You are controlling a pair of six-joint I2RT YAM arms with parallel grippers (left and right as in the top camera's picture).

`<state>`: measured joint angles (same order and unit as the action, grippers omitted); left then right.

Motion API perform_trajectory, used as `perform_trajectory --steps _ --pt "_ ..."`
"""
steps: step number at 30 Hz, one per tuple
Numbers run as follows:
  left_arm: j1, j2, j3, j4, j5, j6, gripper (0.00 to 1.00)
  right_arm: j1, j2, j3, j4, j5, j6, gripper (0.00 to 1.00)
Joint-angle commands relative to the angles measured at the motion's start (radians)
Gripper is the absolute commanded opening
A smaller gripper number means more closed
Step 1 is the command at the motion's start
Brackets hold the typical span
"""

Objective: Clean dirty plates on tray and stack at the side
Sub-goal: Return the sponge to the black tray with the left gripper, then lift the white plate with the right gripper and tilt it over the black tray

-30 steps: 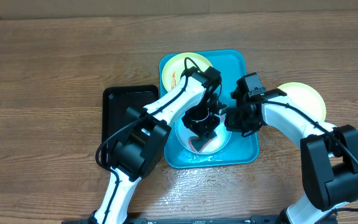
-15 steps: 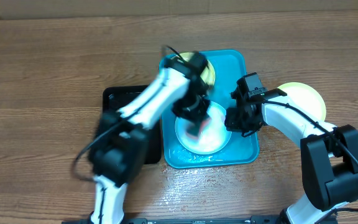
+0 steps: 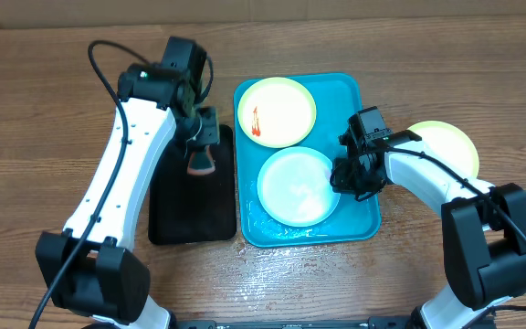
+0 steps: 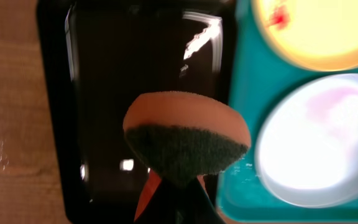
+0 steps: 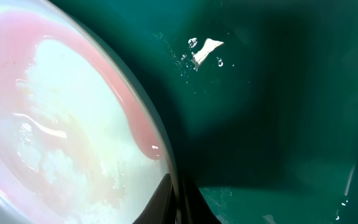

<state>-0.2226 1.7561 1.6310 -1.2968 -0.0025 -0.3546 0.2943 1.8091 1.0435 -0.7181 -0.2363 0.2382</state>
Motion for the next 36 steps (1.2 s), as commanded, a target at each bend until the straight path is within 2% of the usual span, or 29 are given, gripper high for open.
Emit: perform_trajectory --steps 1,6,9,13,17,22,24,28,29,35,36 --pt "0.022 0.022 -0.148 0.064 -0.076 -0.069 0.04 -0.005 0.008 -0.008 0.000 0.033 0.001 0.04" --pt "0.034 0.022 -0.340 0.217 -0.075 -0.108 0.04 -0.005 0.008 -0.008 -0.001 0.033 0.002 0.04" --pt "0.034 0.022 -0.369 0.243 -0.074 -0.111 0.05 -0.005 0.008 -0.008 0.002 0.033 0.001 0.04" --pt "0.034 0.011 -0.351 0.230 -0.067 -0.109 0.20 -0.005 -0.002 0.014 -0.023 0.034 0.001 0.04" --pt "0.034 -0.010 -0.310 0.206 -0.048 -0.090 0.45 -0.004 -0.046 0.071 -0.095 0.070 0.000 0.04" --pt "0.047 -0.043 -0.200 0.139 -0.048 -0.087 0.51 0.048 -0.122 0.169 -0.213 0.172 -0.070 0.04" --pt "0.062 -0.062 -0.146 0.111 -0.046 -0.087 0.55 0.087 -0.142 0.218 -0.259 0.230 -0.089 0.04" --pt "0.121 -0.106 0.001 0.050 -0.005 -0.087 0.72 0.199 -0.151 0.330 -0.317 0.336 -0.091 0.04" --pt "0.138 -0.116 0.037 0.038 0.007 -0.087 0.79 0.233 -0.151 0.352 -0.316 0.358 -0.092 0.04" --pt "0.237 -0.176 0.206 -0.016 0.045 -0.087 0.99 0.445 -0.149 0.399 -0.185 0.517 -0.090 0.04" --pt "0.249 -0.186 0.219 -0.019 0.044 -0.087 1.00 0.475 -0.146 0.399 -0.159 0.545 -0.090 0.04"
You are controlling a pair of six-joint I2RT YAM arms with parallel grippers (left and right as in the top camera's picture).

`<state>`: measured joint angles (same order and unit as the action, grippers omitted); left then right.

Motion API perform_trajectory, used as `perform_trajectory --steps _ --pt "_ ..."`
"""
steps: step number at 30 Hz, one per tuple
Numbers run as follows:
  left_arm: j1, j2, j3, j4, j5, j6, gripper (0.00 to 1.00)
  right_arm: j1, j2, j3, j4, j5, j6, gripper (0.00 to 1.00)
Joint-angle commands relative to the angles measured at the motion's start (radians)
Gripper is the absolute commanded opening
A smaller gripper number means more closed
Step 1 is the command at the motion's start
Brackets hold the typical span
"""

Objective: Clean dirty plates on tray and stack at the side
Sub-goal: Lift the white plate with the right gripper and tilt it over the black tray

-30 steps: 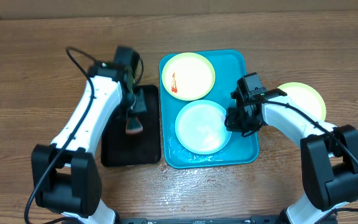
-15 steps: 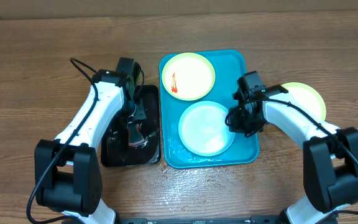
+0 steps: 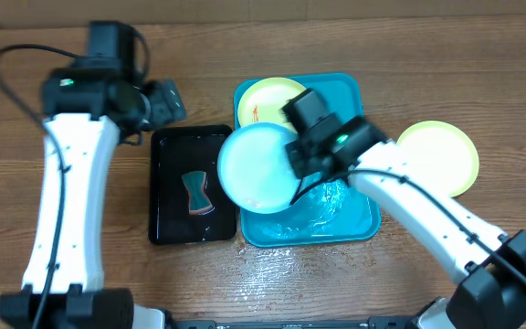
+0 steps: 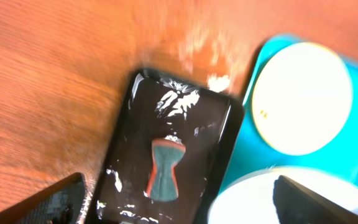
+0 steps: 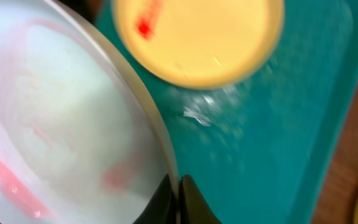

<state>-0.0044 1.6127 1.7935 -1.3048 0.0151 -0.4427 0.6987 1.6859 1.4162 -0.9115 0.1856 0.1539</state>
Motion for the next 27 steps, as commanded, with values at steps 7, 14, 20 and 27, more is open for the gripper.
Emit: perform_trajectory --steps 7,14,20,27 --pt "0.058 -0.077 0.063 -0.047 0.001 0.002 1.00 0.187 0.029 0.024 0.144 0.272 0.011 0.04" --pt "0.058 -0.064 0.059 -0.060 -0.007 0.001 1.00 0.272 0.034 0.024 0.214 0.505 0.055 0.04" --pt "0.058 -0.063 0.059 -0.060 -0.007 0.001 1.00 0.395 0.033 0.024 0.233 0.776 0.055 0.04" --pt "0.058 -0.064 0.059 -0.060 -0.007 0.001 1.00 0.496 0.033 0.024 0.229 0.961 0.055 0.04"
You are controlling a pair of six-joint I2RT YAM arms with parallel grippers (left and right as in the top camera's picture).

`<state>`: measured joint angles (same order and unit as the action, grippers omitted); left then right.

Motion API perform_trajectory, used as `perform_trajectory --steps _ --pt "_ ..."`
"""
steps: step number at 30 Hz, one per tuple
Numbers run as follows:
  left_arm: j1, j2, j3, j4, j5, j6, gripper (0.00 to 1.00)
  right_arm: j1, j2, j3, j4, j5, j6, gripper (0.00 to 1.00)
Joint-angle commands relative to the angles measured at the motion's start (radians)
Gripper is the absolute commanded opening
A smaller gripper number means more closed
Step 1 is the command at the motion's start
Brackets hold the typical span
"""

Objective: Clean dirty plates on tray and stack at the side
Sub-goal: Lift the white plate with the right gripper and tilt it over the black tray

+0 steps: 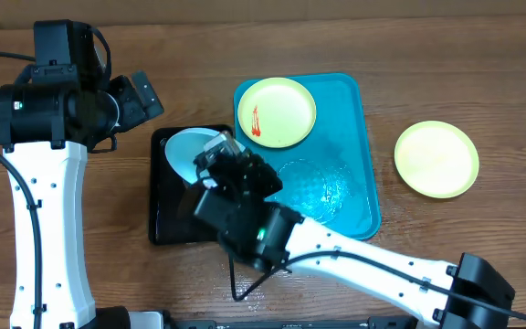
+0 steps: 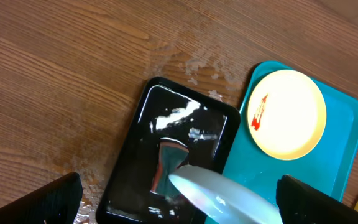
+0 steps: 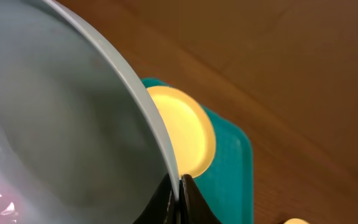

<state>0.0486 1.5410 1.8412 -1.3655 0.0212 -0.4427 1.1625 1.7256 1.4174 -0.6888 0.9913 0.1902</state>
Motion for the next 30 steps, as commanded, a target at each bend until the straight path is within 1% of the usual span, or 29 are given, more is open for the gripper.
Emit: perform_trajectory --steps 1,7,30 --pt "0.005 0.008 0.011 0.001 -0.013 0.001 1.00 0.042 -0.006 0.023 0.003 0.164 0.019 0.04" --pt "0.005 0.008 0.011 0.001 -0.013 0.001 1.00 0.073 -0.006 0.023 0.003 0.191 0.018 0.04" --pt "0.005 0.008 0.011 0.001 -0.013 0.001 1.00 0.074 -0.006 0.023 0.003 0.222 0.018 0.04"
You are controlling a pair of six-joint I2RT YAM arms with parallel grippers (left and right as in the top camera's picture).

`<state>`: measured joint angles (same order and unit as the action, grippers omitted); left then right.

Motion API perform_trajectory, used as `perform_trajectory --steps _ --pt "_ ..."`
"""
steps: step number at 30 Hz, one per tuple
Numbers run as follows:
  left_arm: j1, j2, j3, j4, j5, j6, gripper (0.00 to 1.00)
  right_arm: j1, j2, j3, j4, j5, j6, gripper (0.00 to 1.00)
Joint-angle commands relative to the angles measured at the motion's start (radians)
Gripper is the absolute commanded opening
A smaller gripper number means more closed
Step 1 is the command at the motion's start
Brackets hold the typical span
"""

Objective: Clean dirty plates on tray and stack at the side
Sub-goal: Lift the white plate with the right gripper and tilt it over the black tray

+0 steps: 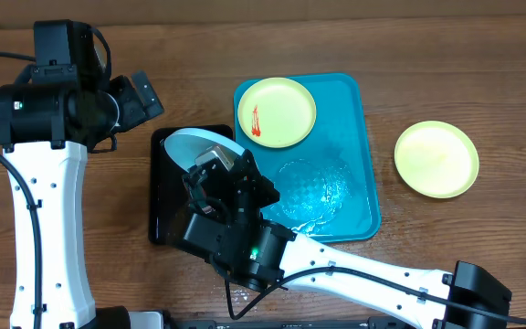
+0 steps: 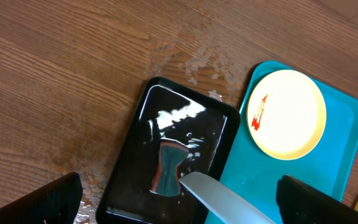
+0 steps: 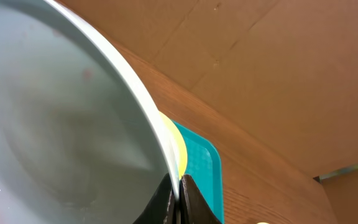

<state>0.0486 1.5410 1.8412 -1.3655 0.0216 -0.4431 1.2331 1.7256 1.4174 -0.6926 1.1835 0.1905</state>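
My right gripper (image 3: pixel 178 198) is shut on the rim of a pale white-blue plate (image 3: pixel 61 124), which it holds tilted on edge above the black tray (image 1: pixel 163 206). That plate (image 1: pixel 204 143) also shows as a slanted edge in the left wrist view. An orange-and-green sponge (image 2: pixel 168 167) lies in the black tray. A yellow plate with a red smear (image 1: pixel 277 111) sits at the back of the teal tray (image 1: pixel 359 146). High over the table's left, my left gripper (image 2: pixel 179 193) is open and holds nothing.
A clean yellow-green plate (image 1: pixel 436 159) lies on the wooden table right of the teal tray. Water films the teal tray floor (image 1: pixel 313 192) and wets the wood behind the black tray (image 2: pixel 197 62). My raised right arm fills the overhead view's lower middle.
The right arm shifted slightly toward the front left, and the plate now stands steeper over the black tray. More of the sponge shows beneath it. The left arm has not moved.
First my left gripper held the sponge over the black tray while my right gripper pinched the pale plate lying in the teal tray. Then the sponge lay in the black tray, the left gripper open, the plate lifted. Since then the plate hangs on edge over the black tray.
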Motion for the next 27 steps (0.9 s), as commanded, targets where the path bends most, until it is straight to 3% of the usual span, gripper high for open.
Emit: perform_trajectory --steps 1,24,27 --pt "0.005 0.008 0.011 0.001 -0.013 0.002 1.00 0.003 -0.006 0.023 0.007 0.030 0.018 0.04" --pt "0.005 0.008 0.011 0.001 -0.013 0.002 1.00 0.002 -0.006 0.023 0.008 0.027 0.019 0.04" --pt "0.005 0.008 0.011 0.001 -0.013 0.002 1.00 -0.008 -0.006 0.023 0.006 0.003 0.087 0.04"
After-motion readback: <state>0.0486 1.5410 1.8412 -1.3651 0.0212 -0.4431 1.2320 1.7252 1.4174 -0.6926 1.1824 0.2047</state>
